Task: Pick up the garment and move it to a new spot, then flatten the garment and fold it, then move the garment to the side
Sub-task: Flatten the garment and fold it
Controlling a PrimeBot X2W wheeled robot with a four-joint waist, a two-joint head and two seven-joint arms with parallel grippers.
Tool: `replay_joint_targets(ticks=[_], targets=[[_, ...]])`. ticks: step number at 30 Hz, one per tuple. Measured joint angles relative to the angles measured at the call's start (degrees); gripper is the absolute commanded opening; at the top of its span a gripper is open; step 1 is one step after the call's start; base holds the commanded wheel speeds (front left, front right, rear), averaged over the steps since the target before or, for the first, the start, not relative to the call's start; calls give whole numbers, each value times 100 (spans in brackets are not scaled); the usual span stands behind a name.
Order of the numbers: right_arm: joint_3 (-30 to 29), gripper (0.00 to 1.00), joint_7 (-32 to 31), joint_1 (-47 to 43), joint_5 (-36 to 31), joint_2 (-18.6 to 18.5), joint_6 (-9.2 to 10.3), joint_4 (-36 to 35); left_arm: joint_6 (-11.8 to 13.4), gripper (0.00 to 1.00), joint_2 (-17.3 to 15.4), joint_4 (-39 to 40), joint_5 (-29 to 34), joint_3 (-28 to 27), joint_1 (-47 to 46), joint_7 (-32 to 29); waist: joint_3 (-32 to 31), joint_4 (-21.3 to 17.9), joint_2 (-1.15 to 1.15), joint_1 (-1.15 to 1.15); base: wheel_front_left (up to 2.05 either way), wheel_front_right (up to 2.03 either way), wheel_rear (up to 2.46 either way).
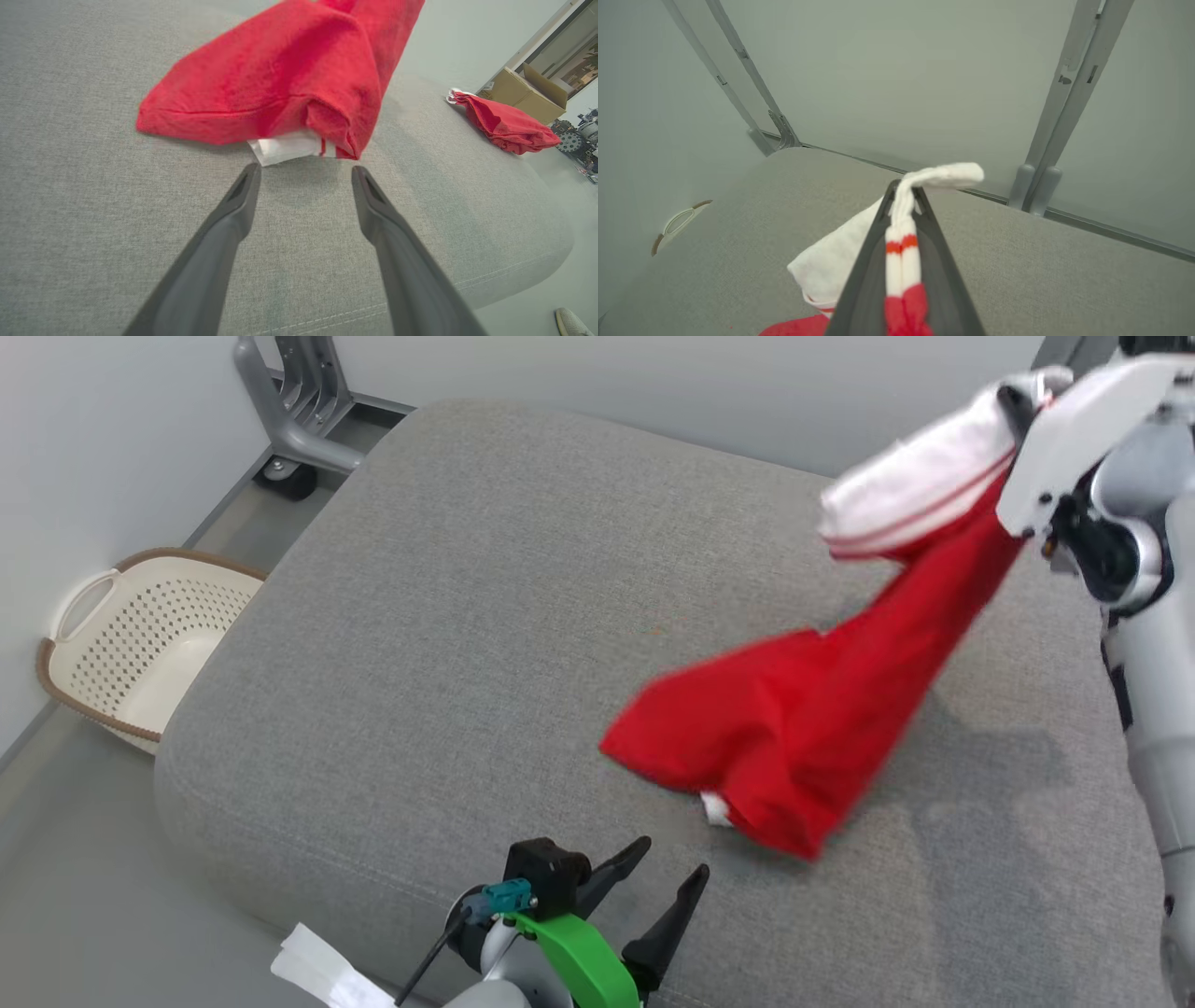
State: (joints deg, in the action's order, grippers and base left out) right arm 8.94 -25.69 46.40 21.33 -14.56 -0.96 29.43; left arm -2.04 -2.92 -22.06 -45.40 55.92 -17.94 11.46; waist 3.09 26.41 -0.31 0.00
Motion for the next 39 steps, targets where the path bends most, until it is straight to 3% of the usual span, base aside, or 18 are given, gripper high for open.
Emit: replay_joint_targets(ticks=[8, 18, 27, 34, 39], targets=[[-339, 0, 491, -1166, 255, 149, 186, -235, 43, 100, -97, 31, 2, -88, 60, -4, 71, -369, 0, 0, 0, 0, 0], [-1066, 0, 1515, -2720, 333, 107, 644, -646, 189, 100, -311, 261, 55, -400, -204, 3, 329, -1044, 0, 0, 0, 0, 0], [-1250, 0, 2368, -3766, 337, 657, 714, -697, 332, 100, -527, 588, 236, -714, -934, -29, 700, -1649, 0, 0, 0, 0, 0], [-1066, 0, 2933, -3996, 319, 1199, 716, -576, 369, 100, -547, 483, 379, -714, -1588, -487, 1009, -2081, 0, 0, 0, 0, 0], [-803, 0, 3215, -3968, 274, 1215, 710, -564, 354, 100, -724, 203, 390, -609, -1783, -838, 1180, -2382, 0, 0, 0, 0, 0]])
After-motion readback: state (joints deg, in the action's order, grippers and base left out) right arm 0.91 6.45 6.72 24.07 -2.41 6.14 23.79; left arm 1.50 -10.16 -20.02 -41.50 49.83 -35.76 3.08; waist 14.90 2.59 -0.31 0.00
